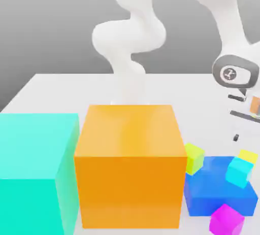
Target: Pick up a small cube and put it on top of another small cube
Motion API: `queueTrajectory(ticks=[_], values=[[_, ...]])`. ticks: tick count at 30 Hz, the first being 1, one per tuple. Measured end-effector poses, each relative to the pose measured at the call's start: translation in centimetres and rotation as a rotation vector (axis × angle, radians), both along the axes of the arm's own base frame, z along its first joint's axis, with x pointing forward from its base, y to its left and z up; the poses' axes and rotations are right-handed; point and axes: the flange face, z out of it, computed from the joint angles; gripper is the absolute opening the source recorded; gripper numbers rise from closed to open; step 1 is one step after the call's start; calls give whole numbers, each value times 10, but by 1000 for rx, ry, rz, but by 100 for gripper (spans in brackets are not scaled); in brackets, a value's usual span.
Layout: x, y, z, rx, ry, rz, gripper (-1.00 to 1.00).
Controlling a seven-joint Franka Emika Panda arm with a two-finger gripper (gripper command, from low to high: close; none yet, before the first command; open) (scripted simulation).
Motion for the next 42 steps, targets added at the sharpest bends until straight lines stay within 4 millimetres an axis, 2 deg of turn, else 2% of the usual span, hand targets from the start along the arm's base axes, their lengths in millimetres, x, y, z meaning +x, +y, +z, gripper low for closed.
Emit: queueTrajectory(ticks=[16,27,28,42], values=[[-7,3,-47,1,62,1,0],[1,-2,-60,-5,-17,2,0],[1,-2,-60,-4,-24,2,-100],[-5,0,-57,-5,36,0,-100]])
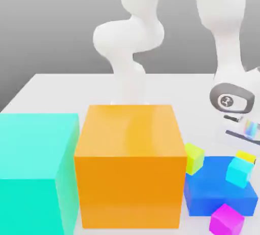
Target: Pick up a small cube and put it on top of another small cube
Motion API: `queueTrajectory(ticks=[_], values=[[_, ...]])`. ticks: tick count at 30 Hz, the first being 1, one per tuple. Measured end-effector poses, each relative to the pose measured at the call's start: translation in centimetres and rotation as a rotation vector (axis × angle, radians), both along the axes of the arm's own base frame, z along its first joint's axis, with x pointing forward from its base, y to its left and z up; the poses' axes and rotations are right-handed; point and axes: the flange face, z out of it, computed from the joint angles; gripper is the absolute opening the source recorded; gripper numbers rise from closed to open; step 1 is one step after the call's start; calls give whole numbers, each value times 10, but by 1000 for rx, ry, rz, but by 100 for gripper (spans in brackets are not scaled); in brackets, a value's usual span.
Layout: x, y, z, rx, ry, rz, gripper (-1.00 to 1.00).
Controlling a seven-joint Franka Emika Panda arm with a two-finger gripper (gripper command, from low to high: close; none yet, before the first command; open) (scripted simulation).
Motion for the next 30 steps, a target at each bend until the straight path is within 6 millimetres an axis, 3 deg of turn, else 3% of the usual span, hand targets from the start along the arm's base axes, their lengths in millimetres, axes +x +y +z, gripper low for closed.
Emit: queueTrajectory(ticks=[11,23,26,30], values=[[-3,4,24,8,29,3,-100],[5,-2,62,2,-51,4,-100],[29,-10,81,-32,-87,-144,-100],[65,-43,110,-91,-131,-419,-100]])
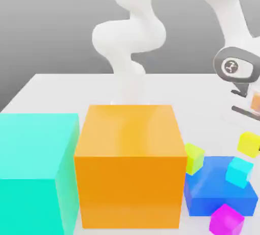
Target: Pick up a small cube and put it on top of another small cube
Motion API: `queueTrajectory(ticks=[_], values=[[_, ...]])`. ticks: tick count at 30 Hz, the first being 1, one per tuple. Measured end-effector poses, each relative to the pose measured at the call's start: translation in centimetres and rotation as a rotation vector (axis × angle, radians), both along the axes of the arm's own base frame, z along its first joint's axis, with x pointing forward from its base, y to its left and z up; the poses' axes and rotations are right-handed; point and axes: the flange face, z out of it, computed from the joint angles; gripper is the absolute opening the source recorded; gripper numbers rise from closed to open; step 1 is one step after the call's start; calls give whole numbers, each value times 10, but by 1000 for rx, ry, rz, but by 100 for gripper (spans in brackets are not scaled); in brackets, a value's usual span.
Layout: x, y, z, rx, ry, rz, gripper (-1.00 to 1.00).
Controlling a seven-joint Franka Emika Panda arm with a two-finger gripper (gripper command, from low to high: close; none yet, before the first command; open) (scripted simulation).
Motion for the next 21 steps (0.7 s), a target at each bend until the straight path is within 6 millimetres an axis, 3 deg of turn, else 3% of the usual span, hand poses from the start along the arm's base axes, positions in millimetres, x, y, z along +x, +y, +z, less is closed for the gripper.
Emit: queueTrajectory(ticks=[6,17,19,21], values=[[25,-50,40,-14,-42,-307,-100],[32,-129,120,140,5,-818,-100],[24,-140,107,135,14,-785,-100],[14,-147,81,109,16,-703,-100]])
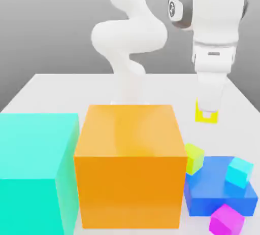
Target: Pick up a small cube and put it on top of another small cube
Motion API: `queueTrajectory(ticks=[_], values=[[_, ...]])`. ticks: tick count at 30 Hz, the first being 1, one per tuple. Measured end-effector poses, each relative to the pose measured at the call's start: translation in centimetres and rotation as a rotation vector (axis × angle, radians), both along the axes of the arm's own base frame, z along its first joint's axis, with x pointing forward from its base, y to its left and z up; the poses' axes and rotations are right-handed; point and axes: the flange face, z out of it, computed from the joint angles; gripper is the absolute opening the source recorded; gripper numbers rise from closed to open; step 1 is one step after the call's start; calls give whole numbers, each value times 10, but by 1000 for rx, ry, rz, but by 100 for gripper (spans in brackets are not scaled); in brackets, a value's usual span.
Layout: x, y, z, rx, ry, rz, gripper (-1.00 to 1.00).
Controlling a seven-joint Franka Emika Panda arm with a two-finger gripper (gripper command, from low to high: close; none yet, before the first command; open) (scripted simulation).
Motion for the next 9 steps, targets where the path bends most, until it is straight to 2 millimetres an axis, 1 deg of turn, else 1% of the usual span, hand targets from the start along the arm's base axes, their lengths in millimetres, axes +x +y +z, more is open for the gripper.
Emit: queueTrajectory(ticks=[4,5,9], values=[[-3,-2,-50,-8,2,31,-100],[-4,-3,-61,-9,1,31,100],[-4,-3,-61,-9,1,31,100]])
